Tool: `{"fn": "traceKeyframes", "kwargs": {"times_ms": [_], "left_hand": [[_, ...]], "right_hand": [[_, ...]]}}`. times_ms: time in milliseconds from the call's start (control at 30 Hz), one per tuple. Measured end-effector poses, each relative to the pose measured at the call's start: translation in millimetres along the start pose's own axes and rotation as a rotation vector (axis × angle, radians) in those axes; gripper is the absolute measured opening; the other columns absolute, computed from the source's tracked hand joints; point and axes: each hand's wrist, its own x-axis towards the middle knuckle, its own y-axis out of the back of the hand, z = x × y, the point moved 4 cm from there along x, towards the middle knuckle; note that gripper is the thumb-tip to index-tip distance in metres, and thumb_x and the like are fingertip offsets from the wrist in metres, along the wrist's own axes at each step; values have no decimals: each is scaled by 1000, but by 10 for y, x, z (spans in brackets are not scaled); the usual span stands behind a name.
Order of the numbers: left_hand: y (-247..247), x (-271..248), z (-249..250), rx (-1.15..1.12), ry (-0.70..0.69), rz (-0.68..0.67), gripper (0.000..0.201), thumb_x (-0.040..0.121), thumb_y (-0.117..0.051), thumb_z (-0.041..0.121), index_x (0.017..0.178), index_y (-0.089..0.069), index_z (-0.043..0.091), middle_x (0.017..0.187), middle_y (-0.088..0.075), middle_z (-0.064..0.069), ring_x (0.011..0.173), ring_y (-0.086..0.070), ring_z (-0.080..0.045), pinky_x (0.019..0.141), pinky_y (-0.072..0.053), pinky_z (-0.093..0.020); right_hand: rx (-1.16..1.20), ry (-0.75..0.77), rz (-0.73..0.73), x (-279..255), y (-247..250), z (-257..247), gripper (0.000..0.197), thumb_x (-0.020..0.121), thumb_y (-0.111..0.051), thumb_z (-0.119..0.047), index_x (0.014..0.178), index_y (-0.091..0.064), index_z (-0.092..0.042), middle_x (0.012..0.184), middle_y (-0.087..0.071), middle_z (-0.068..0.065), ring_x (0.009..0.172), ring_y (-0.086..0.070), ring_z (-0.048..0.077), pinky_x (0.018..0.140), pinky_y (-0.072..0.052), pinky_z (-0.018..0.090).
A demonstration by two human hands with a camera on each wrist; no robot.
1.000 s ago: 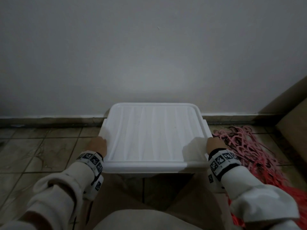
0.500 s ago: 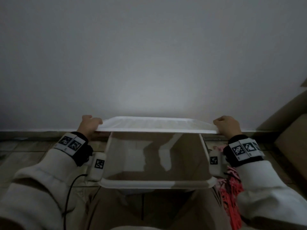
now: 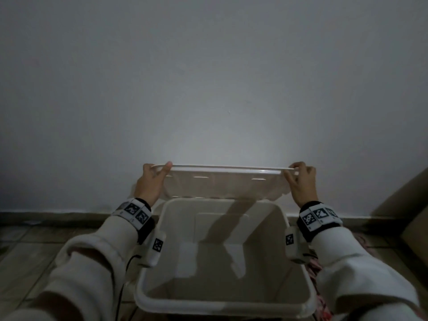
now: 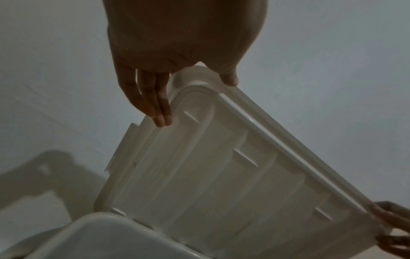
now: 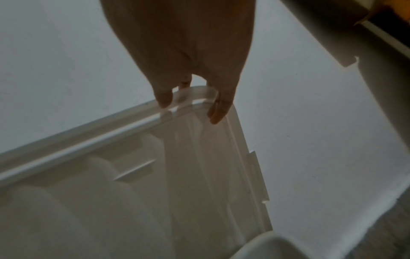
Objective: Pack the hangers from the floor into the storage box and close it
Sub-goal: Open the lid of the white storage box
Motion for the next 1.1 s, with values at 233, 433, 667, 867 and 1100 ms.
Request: {"fn": "traceKeyframes", "kwargs": {"times_ms": [233, 433, 667, 867, 1100], "left_hand": [[-249, 515, 128, 265, 70, -14, 86, 75, -33, 81, 130, -40, 15, 123, -58, -14, 110, -55, -31, 95, -43, -41], [-467, 933, -133, 348, 149, -55, 89, 76, -34, 79, 129, -41, 8, 132, -49, -18, 117, -50, -34, 101, -39, -44], [-690, 1185, -665, 346, 270, -133, 79, 84, -37, 69, 130, -41, 5, 135, -48, -19, 121, -48, -34, 99, -36, -39], [-790, 1253, -756, 309, 319, -69, 79, 87, -38, 65, 136, -29, 3, 139, -42, -23, 125, -43, -38, 102, -33, -41], [-780, 1112, -744, 251, 377, -50, 78, 90, -40, 58, 143, -19, 4, 142, -38, -22, 128, -40, -38, 103, -32, -39]], "right_hand": [[-176, -132, 8, 484, -314, 118, 32, 92, -52, -29, 115, -50, -6, 122, -38, 21, 111, -43, 35, 92, -40, 39], [-274, -225, -96, 717, -715, 343, 35, 92, -50, -34, 115, -49, -7, 120, -39, 19, 111, -42, 35, 89, -41, 43], [-405, -236, -248, 738, -1187, 601, 37, 94, -46, -30, 120, -45, -4, 123, -39, 21, 115, -38, 35, 88, -40, 44], [-404, -209, -205, 749, -1262, 615, 45, 94, -43, -35, 126, -43, -5, 129, -39, 21, 117, -40, 37, 91, -38, 50], [-437, -200, -339, 644, -1182, 658, 36, 94, -45, -28, 127, -42, -12, 131, -35, 15, 119, -36, 32, 93, -42, 44]]}}
